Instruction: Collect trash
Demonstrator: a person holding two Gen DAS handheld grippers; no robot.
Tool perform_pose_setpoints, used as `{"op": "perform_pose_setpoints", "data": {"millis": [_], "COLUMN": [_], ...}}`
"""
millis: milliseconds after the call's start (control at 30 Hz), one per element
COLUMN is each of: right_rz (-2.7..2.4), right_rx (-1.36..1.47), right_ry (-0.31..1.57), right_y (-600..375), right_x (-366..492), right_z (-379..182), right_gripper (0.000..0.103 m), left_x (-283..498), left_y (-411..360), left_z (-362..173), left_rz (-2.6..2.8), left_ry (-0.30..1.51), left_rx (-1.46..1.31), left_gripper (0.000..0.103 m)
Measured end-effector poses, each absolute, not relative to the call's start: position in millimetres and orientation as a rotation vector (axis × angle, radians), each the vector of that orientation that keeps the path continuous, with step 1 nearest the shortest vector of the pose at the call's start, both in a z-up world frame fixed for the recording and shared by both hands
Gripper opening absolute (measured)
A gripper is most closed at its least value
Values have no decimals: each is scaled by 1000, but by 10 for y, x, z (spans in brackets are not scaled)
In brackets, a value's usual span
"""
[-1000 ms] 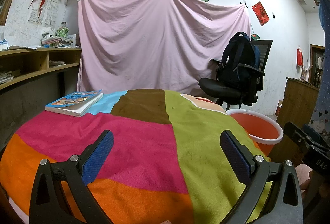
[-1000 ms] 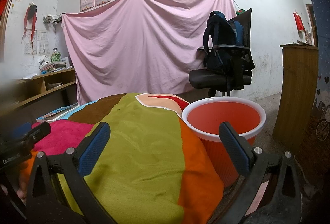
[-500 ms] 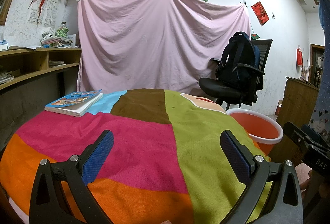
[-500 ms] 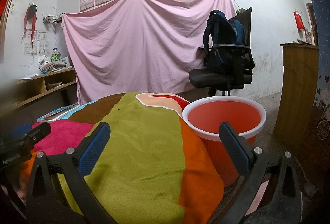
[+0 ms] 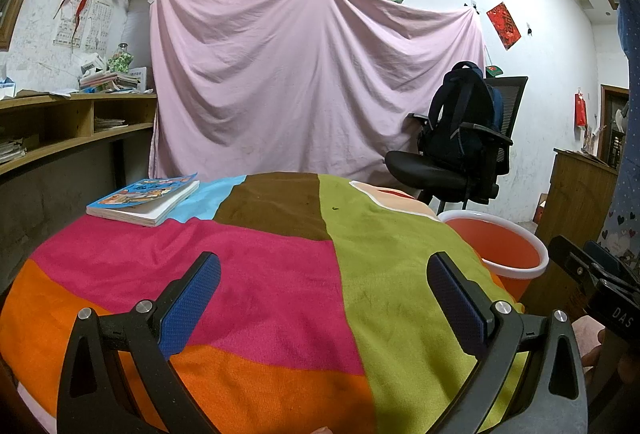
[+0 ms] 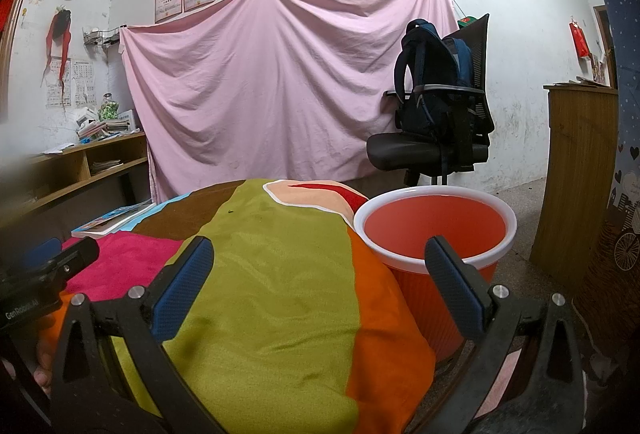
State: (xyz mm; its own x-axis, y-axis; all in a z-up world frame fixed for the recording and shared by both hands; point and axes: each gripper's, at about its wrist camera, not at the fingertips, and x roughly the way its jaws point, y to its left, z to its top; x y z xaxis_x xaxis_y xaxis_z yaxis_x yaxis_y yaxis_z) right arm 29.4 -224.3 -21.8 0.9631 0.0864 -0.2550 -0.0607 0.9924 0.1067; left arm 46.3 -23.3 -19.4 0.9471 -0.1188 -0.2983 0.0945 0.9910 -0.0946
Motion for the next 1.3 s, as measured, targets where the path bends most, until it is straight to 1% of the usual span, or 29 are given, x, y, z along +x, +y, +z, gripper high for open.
{"op": "perform_pose_setpoints", "data": {"millis": [1300], "right_rz": [75], "right_rx": [101], "right_ry": [265], "right_y": [-2233], "right_x": [296], "right_z": [-202], "right_gripper": [103], "left_x": [498], "left_y": [-247], "left_z": [-162], "left_rz": [-75], "left_ry": [307], "left_rx": [-62], "left_gripper": [101]}}
